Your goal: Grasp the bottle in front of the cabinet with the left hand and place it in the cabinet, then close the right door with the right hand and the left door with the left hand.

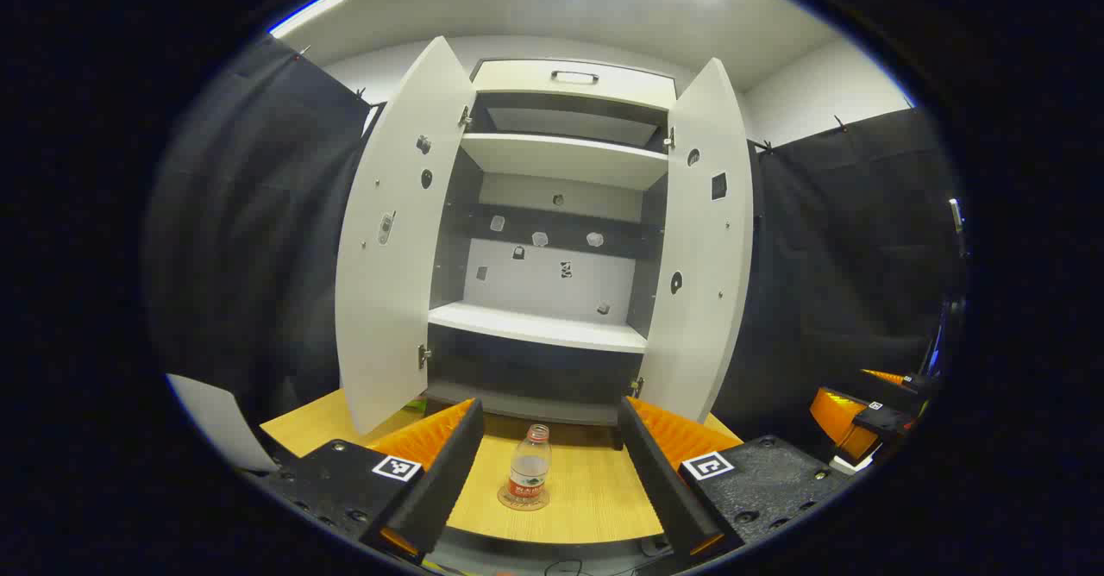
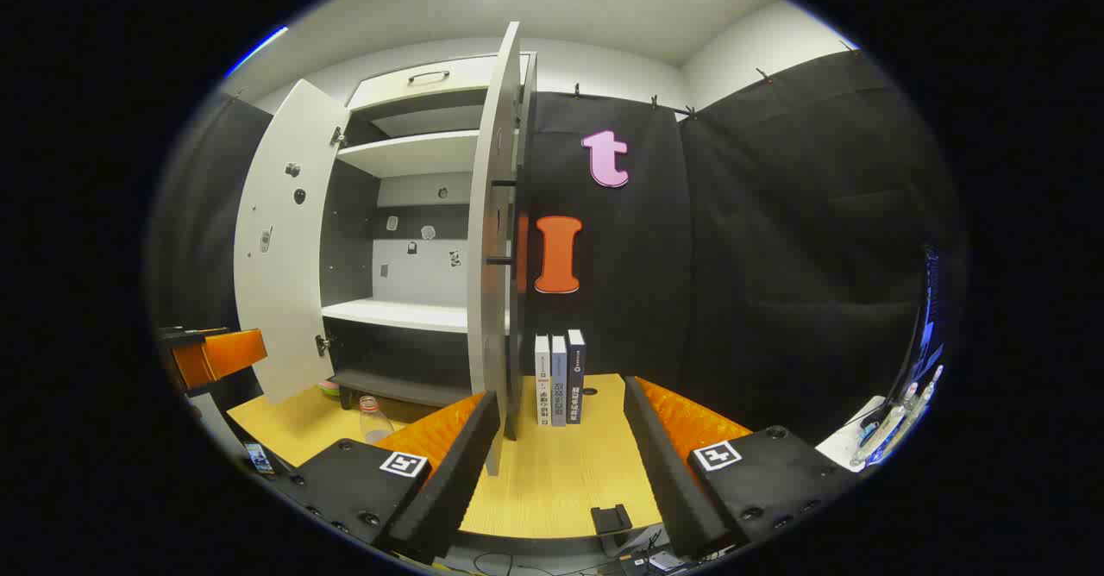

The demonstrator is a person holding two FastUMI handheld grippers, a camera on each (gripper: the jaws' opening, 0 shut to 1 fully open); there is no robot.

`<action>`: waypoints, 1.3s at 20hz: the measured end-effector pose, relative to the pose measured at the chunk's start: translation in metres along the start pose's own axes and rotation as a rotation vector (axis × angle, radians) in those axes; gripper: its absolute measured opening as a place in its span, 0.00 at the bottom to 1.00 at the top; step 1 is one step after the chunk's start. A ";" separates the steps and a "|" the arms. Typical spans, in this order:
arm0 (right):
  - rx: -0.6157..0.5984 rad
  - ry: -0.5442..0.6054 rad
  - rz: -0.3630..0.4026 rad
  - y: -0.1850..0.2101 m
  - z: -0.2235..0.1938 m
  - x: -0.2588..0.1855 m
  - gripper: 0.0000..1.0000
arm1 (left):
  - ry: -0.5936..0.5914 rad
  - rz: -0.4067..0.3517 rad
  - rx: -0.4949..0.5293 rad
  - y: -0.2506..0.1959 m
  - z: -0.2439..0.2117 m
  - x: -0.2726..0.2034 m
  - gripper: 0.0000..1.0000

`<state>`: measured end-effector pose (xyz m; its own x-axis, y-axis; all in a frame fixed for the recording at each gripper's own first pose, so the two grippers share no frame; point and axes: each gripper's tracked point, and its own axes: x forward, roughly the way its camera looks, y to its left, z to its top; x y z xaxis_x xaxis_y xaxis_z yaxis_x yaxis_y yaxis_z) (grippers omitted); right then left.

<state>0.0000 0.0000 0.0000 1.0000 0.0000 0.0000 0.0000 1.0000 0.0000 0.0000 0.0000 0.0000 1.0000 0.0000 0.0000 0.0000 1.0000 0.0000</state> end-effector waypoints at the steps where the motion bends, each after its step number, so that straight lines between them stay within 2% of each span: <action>1: -0.004 -0.007 -0.003 -0.001 0.002 0.000 0.96 | -0.004 -0.007 0.003 -0.002 0.001 0.001 0.94; 5: 0.012 -0.010 -0.029 0.000 0.003 0.006 0.95 | -0.013 -0.020 0.031 0.000 0.008 0.009 0.95; 12: -0.010 -0.017 -0.009 0.007 0.006 0.022 0.96 | -0.024 0.013 0.024 0.011 0.008 0.018 0.94; 15: 0.016 -0.020 -0.001 0.009 0.010 0.028 0.96 | -0.013 0.015 0.014 0.010 0.003 0.026 0.94; 26: -0.003 -0.027 -0.018 0.001 0.015 0.047 0.96 | -0.017 0.017 0.045 0.002 0.003 0.047 0.95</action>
<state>0.0472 0.0008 0.0154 0.9995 -0.0177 0.0273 0.0178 0.9998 -0.0025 0.0469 0.0023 0.0025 0.9997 0.0165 0.0169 -0.0172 0.9989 0.0443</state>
